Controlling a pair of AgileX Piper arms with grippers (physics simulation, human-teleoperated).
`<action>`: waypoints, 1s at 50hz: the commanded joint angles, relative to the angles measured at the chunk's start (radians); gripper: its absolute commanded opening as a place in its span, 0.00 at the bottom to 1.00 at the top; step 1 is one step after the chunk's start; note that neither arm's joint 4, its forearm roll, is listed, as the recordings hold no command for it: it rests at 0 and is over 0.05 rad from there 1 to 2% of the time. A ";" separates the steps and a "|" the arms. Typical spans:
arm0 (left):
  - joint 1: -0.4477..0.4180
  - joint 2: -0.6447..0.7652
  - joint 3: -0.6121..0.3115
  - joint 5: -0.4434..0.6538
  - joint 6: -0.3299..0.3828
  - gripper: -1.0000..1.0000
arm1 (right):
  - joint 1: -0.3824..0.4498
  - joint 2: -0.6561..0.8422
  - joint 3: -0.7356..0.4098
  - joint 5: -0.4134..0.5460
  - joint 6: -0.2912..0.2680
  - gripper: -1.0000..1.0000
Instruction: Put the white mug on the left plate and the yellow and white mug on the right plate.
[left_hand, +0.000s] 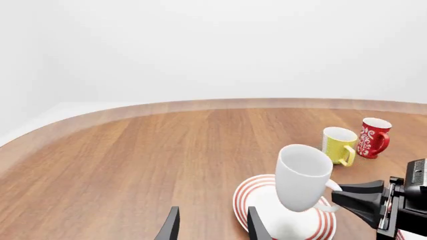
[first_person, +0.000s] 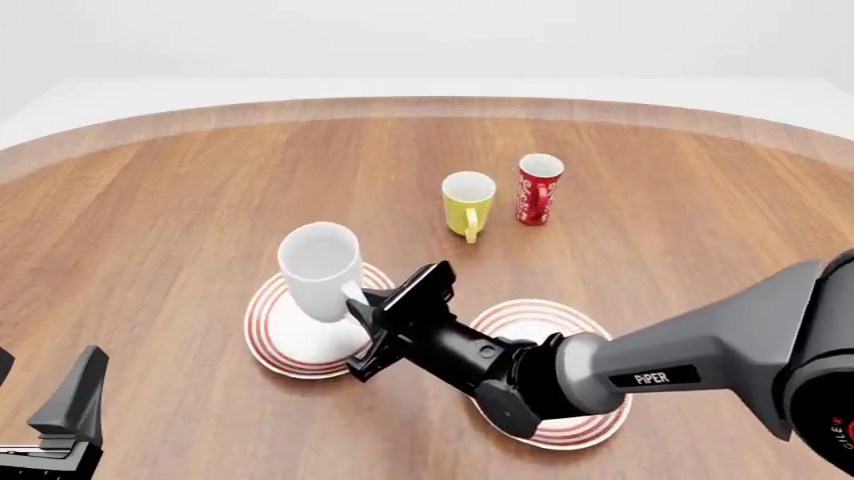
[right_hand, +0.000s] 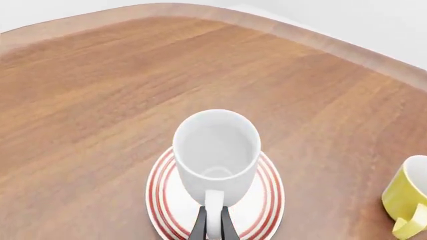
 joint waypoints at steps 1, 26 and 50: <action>0.000 0.000 0.000 0.000 0.000 1.00 | 0.001 0.023 -0.008 -0.002 0.012 0.00; 0.000 0.000 0.000 0.000 0.000 1.00 | -0.005 0.069 -0.029 0.010 0.025 0.00; 0.000 0.000 0.000 0.000 0.000 1.00 | -0.017 0.100 -0.057 0.029 0.028 1.00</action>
